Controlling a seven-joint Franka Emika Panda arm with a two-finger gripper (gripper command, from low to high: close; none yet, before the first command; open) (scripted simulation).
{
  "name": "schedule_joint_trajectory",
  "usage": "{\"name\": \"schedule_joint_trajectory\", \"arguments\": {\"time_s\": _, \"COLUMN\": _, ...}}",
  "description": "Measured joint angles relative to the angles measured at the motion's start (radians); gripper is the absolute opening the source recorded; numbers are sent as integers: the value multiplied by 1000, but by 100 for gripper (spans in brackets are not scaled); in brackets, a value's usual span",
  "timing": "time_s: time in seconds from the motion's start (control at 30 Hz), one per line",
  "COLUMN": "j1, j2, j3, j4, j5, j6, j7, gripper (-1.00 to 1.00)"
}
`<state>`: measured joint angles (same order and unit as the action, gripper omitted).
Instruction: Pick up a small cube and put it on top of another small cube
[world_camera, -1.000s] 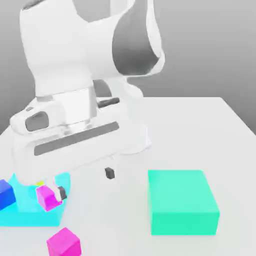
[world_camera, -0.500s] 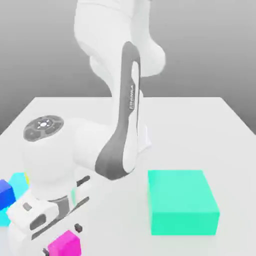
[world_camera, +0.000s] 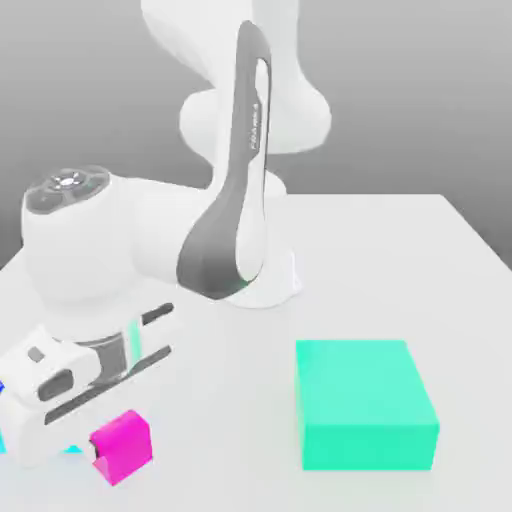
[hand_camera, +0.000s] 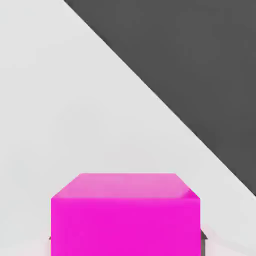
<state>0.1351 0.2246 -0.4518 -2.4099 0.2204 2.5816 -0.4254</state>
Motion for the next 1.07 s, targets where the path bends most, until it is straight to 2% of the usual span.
{"name": "schedule_joint_trajectory", "arguments": {"time_s": 0.2, "j1": -11, "j2": -150, "j3": -68, "j4": -76, "j5": -114, "j6": -61, "j7": 186, "gripper": -100}}
{"name": "schedule_joint_trajectory", "arguments": {"time_s": 0.47, "j1": -94, "j2": -355, "j3": -79, "j4": -185, "j5": -317, "j6": -109, "j7": 467, "gripper": -100}}
{"name": "schedule_joint_trajectory", "arguments": {"time_s": 0.53, "j1": -92, "j2": -329, "j3": -83, "j4": -199, "j5": -297, "j6": -67, "j7": 463, "gripper": -100}}
{"name": "schedule_joint_trajectory", "arguments": {"time_s": 0.67, "j1": -88, "j2": -207, "j3": -73, "j4": -219, "j5": -193, "j6": 60, "j7": 391, "gripper": -100}}
{"name": "schedule_joint_trajectory", "arguments": {"time_s": 0.7, "j1": -88, "j2": -190, "j3": -72, "j4": -221, "j5": -178, "j6": 77, "j7": 380, "gripper": 100}}
{"name": "schedule_joint_trajectory", "arguments": {"time_s": 0.9, "j1": -89, "j2": -182, "j3": -71, "j4": -222, "j5": -171, "j6": 86, "j7": 374, "gripper": 100}}
{"name": "schedule_joint_trajectory", "arguments": {"time_s": 1.07, "j1": -114, "j2": -308, "j3": -62, "j4": -205, "j5": -280, "j6": -41, "j7": 454, "gripper": 100}}
